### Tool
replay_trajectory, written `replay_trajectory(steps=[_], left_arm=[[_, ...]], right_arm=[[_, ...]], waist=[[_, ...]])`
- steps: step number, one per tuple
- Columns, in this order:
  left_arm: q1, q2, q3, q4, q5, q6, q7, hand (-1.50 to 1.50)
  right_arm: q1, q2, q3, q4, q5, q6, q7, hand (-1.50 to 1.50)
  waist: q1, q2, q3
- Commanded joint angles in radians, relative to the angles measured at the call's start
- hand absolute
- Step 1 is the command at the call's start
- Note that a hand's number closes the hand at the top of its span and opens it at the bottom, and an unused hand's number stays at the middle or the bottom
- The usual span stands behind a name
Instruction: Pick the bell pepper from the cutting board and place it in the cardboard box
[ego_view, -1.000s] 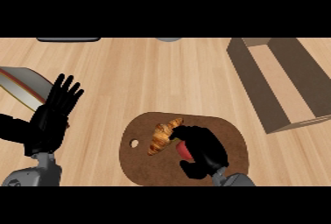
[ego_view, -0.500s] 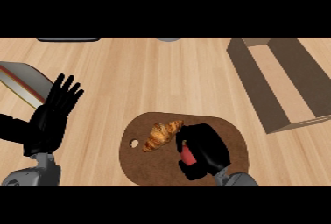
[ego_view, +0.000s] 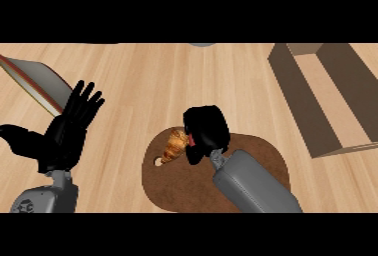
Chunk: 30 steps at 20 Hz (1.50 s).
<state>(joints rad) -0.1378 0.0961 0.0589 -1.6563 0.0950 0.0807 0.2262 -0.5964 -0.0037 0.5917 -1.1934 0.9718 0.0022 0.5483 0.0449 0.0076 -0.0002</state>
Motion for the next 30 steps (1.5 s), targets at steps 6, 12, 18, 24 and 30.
replay_trajectory(steps=[6,12,18,24,30], left_arm=[[0.03,-0.011,0.004,0.015,0.002,-0.003,-0.02,0.0],[-0.006,0.013,0.025,-0.007,0.011,0.004,0.034,0.0],[0.076,0.021,0.046,0.009,0.029,-0.033,-0.035,0.0],[0.06,0.019,0.042,-0.03,0.023,-0.016,0.004,0.0],[0.019,0.015,0.041,0.007,0.018,-0.014,-0.005,0.0]], right_arm=[[-0.329,0.004,0.166,0.074,-0.151,-0.016,0.198,1.5],[-0.375,0.004,0.069,-0.036,-0.105,-0.212,0.402,1.5],[-0.449,-0.038,-0.072,0.004,0.041,-0.245,0.479,1.5],[-0.384,-0.116,-0.185,-0.125,0.044,-0.15,0.498,1.5],[-0.411,-0.22,-0.359,0.008,-0.034,-0.154,0.34,1.5]], waist=[[-0.019,-0.006,0.0],[-0.034,-0.011,0.0],[-0.042,-0.008,-0.001],[-0.048,-0.011,0.0],[-0.04,-0.006,0.0]])
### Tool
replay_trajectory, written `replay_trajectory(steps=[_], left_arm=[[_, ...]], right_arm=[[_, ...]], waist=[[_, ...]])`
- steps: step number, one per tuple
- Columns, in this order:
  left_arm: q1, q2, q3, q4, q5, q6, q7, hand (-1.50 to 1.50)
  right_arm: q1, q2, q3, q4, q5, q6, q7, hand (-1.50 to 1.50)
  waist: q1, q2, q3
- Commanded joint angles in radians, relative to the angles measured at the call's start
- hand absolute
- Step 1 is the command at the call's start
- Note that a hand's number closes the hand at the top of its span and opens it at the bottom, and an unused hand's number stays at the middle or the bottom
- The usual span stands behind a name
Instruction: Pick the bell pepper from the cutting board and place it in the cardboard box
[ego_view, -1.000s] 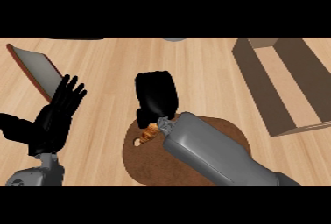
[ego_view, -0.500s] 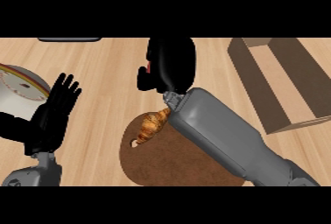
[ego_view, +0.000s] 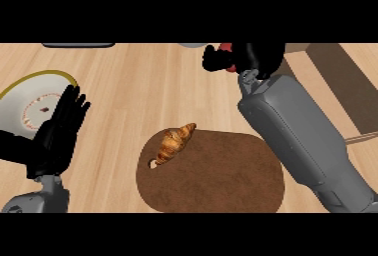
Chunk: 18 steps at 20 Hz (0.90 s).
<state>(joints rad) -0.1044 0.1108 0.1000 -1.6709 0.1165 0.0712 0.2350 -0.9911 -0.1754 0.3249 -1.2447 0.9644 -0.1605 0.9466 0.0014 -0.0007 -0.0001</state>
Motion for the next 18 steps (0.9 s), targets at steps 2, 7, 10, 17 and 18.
replay_trajectory(steps=[2,7,10,17,18], left_arm=[[-0.03,-0.01,-0.002,0.02,-0.001,0.006,-0.005,0.0],[-0.018,-0.012,-0.017,-0.016,-0.025,0.025,0.022,0.0],[-0.005,-0.014,-0.014,0.013,-0.022,0.005,-0.031,0.0],[-0.074,-0.013,-0.018,0.03,-0.037,0.028,0.013,0.0],[0.009,-0.015,-0.023,-0.022,-0.009,-0.005,-0.004,0.0]], right_arm=[[-0.011,-0.031,-0.08,0.074,0.041,-0.008,-0.039,1.5],[0.054,-0.157,-0.124,0.153,0.06,-0.034,-0.165,1.5],[0.058,-0.195,-0.172,0.289,0.045,-0.091,-0.28,1.5],[0.017,-0.225,-0.203,0.558,0.068,-0.108,-0.438,1.5],[0.062,-0.247,-0.186,0.54,0.061,-0.032,-0.434,1.5]], waist=[[0.003,0.001,0.0],[0.004,0.002,0.0],[0.009,0.005,0.0],[0.02,0.01,0.001],[0.02,0.005,0.0]])
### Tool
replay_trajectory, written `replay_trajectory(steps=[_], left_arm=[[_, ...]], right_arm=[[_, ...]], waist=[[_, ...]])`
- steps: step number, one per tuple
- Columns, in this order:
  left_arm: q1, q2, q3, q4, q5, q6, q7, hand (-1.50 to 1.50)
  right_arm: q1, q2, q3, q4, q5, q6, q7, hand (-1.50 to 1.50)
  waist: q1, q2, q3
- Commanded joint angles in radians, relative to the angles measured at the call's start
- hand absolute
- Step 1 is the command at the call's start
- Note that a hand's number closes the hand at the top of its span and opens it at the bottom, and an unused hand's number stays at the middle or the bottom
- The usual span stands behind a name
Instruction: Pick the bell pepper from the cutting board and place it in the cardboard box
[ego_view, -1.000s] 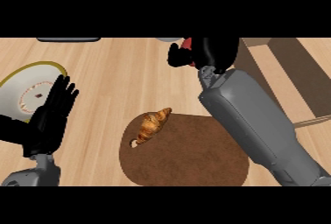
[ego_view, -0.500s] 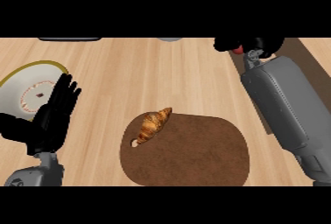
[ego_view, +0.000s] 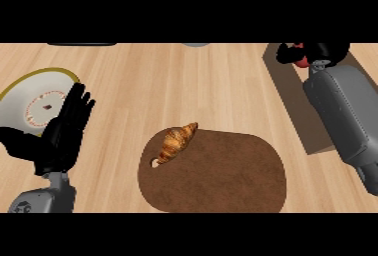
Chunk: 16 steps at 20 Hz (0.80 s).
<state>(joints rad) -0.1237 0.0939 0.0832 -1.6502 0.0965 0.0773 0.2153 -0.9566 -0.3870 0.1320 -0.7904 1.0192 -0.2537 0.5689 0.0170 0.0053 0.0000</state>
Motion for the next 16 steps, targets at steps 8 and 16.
replay_trajectory(steps=[8,16], left_arm=[[0.001,-0.012,-0.028,-0.001,-0.017,0.001,0.006,0.0],[0.01,-0.029,-0.033,-0.01,-0.018,0.011,-0.003,0.0]], right_arm=[[-0.022,-0.045,-0.094,0.394,-0.062,0.117,-0.191,-1.5],[-0.002,-0.054,-0.213,0.269,-0.143,-0.291,-0.405,-1.5]], waist=[[0.023,0.011,0.002],[0.018,0.01,0.003]])
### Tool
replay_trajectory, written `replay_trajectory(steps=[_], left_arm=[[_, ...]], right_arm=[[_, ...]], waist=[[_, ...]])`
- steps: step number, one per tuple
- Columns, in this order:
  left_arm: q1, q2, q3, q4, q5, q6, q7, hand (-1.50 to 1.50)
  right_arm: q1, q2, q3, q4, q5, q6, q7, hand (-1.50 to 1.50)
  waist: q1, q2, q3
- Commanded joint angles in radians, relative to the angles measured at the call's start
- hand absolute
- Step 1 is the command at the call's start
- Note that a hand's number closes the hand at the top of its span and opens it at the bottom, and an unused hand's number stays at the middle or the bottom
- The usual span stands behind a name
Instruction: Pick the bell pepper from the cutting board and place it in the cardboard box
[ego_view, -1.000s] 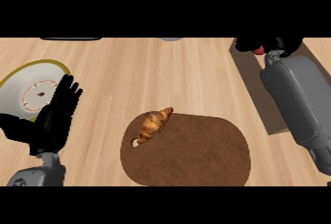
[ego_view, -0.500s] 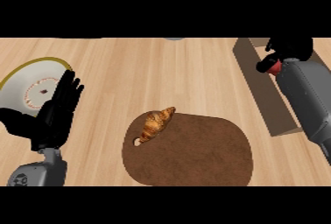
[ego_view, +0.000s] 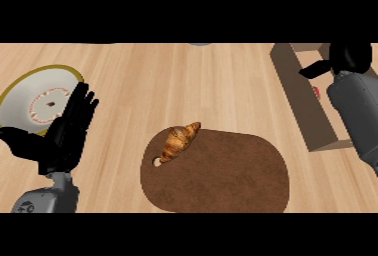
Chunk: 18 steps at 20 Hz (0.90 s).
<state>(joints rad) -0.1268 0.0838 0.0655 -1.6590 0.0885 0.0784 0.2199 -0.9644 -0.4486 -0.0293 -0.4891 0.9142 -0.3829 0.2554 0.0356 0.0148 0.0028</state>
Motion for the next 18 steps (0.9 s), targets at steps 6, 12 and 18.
replay_trajectory(steps=[6,12,18], left_arm=[[0.023,0.015,0.023,-0.014,0.01,-0.004,0.004,0.0],[0.052,0.004,0.019,-0.034,0.006,0.005,-0.005,0.0],[0.055,0.021,0.046,-0.032,0.048,-0.029,-0.002,0.0]], right_arm=[[-0.027,0.019,-0.245,-0.073,-0.284,-0.127,-0.225,-1.5],[-0.06,0.011,-0.421,-0.162,-0.531,-0.015,-0.276,-1.5],[0.141,0.033,-0.497,-0.288,-0.678,0.02,-0.42,-1.5]], waist=[[-0.014,-0.007,0.0],[-0.026,-0.015,-0.001],[-0.038,-0.017,-0.002]])
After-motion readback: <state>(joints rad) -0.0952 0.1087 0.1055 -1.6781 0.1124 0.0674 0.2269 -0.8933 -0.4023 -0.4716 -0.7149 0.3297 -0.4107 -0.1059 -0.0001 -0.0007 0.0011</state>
